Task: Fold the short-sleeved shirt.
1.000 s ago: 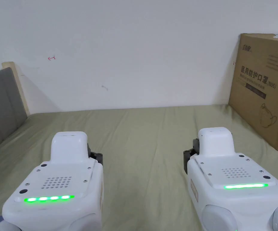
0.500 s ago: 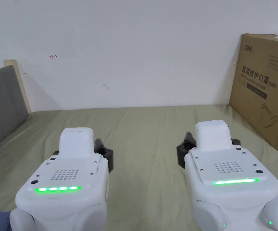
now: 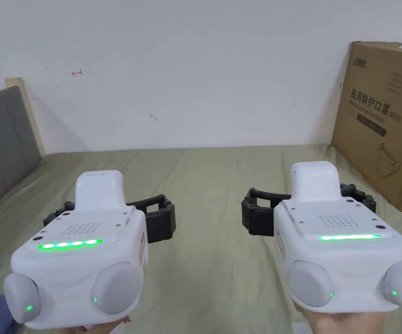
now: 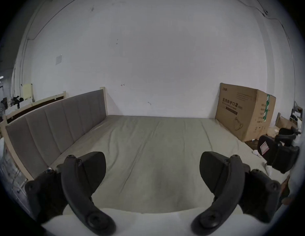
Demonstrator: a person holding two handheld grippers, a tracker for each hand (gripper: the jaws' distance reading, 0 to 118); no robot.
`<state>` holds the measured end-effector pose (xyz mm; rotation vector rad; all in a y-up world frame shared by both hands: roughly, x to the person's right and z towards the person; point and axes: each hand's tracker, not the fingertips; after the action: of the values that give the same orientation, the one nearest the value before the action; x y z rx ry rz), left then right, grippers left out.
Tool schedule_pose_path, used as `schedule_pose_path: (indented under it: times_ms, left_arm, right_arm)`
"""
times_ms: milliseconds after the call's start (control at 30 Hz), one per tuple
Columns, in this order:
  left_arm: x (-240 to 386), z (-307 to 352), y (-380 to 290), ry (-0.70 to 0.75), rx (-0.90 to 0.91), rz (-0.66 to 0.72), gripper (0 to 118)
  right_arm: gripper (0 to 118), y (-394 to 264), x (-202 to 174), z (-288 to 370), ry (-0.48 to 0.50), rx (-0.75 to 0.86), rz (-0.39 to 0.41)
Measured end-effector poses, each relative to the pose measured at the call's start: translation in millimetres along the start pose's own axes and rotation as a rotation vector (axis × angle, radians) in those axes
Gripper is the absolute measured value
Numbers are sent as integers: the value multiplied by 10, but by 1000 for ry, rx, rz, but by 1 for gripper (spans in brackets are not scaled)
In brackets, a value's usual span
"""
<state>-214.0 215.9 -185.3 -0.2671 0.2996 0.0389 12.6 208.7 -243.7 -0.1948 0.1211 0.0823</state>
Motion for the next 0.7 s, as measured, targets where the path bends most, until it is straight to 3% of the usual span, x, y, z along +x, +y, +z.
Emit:
schedule_pose_path:
  times_ms: [300,700]
  left_arm:
    - [51,32,-27,-80,13,1,113]
    - [38,18,-34,-67,-30,-1,113]
  right_arm:
    - [118,-44,-24,5,2,-14,34]
    - [118,-129,13,-26,4,-54,21]
